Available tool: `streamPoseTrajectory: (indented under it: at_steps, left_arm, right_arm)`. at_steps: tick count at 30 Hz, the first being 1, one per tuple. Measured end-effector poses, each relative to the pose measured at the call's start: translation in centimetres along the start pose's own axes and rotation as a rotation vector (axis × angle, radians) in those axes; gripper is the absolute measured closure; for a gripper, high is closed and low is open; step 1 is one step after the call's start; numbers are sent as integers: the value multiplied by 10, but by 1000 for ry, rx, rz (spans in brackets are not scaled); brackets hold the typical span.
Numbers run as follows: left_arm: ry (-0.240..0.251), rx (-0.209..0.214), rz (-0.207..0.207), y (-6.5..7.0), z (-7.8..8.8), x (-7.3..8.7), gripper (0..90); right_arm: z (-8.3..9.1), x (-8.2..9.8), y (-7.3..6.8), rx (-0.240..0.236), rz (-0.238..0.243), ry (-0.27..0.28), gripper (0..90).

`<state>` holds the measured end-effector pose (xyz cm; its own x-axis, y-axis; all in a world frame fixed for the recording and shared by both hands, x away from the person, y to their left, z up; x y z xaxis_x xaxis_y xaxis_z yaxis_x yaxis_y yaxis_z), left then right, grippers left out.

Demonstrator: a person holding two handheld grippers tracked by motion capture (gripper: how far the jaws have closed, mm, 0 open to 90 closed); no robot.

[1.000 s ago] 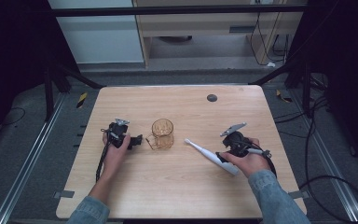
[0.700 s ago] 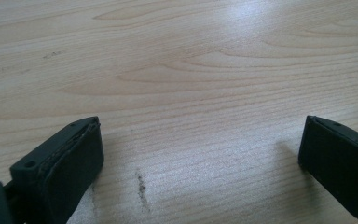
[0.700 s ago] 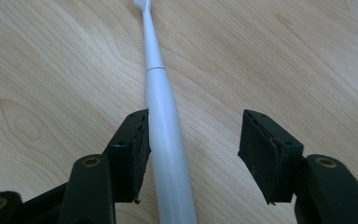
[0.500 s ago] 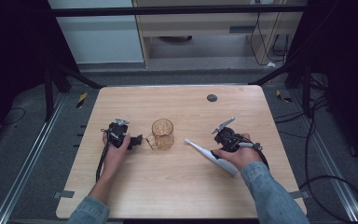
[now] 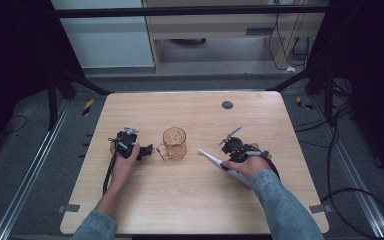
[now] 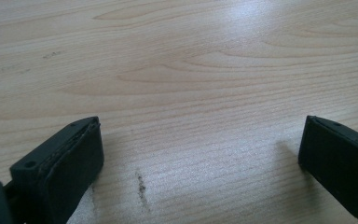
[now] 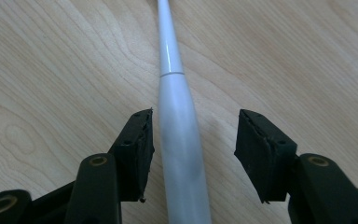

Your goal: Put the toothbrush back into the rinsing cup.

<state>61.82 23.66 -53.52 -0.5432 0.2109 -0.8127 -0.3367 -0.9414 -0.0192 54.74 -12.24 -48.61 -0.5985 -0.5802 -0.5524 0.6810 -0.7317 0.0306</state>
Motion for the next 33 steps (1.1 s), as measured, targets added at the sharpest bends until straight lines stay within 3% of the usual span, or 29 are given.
streamPoseTrajectory:
  at_steps: [20,33]
  left_arm:
    - [0,0,0,0,0,0,0]
    - [0,0,0,0,0,0,0]
  right_arm:
    - [-19,-2,-6,-32,17,-78,567]
    - [-23,-2,-5,-42,27,-91,603]
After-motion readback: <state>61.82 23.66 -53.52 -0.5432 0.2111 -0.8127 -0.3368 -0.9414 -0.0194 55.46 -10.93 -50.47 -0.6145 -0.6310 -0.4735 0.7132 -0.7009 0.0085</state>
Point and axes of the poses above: each handheld gripper's, and its own axes: z roughly backward along the jaws, x roughly out of its underside, y roughly to its right, the point moved 4 cm from there along -z, roughly forward along the jaws, and after that the axes turned 9 degrees about y, right-handed, at the moved point
